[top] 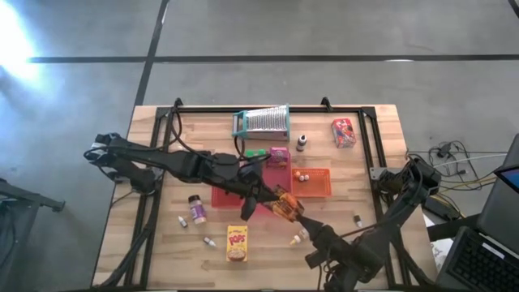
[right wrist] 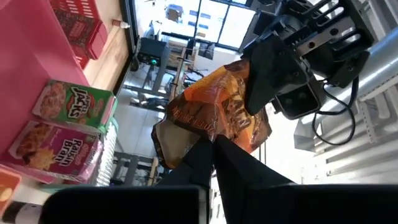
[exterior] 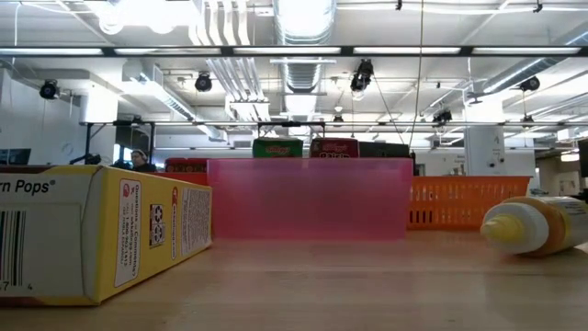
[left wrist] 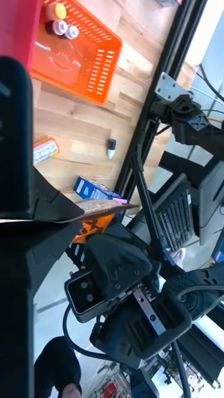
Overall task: Pick & Place Kitchen Items
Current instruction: Put the orange spice bag into the red bin
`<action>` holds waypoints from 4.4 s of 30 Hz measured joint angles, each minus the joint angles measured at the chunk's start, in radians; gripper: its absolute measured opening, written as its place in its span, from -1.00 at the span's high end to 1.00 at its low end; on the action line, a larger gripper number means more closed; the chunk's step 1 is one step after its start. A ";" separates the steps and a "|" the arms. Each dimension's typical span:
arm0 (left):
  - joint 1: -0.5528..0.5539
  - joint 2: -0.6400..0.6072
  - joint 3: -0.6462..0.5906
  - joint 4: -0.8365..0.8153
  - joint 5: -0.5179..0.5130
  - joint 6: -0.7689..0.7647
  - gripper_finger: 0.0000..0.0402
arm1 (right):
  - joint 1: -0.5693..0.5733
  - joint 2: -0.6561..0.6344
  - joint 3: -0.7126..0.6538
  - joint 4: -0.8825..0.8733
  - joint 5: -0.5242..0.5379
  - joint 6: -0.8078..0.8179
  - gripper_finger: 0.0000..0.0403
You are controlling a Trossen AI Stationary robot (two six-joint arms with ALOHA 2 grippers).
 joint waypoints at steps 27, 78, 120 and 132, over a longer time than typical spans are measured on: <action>0.000 -0.084 0.111 -0.353 -0.197 0.139 1.00 | 0.018 -0.049 -0.010 -0.423 -0.312 1.300 -0.22; -0.005 -0.131 0.131 -1.039 -0.279 0.252 1.00 | -0.524 -0.983 -0.913 0.824 -0.564 0.680 0.10; 0.045 0.018 -0.110 -0.903 -0.235 0.341 1.00 | -0.526 -0.927 -0.913 0.814 -0.616 0.680 0.73; 0.073 0.018 -0.250 -0.721 -0.235 0.399 1.00 | -0.526 -0.927 -0.913 0.814 -0.617 0.683 0.76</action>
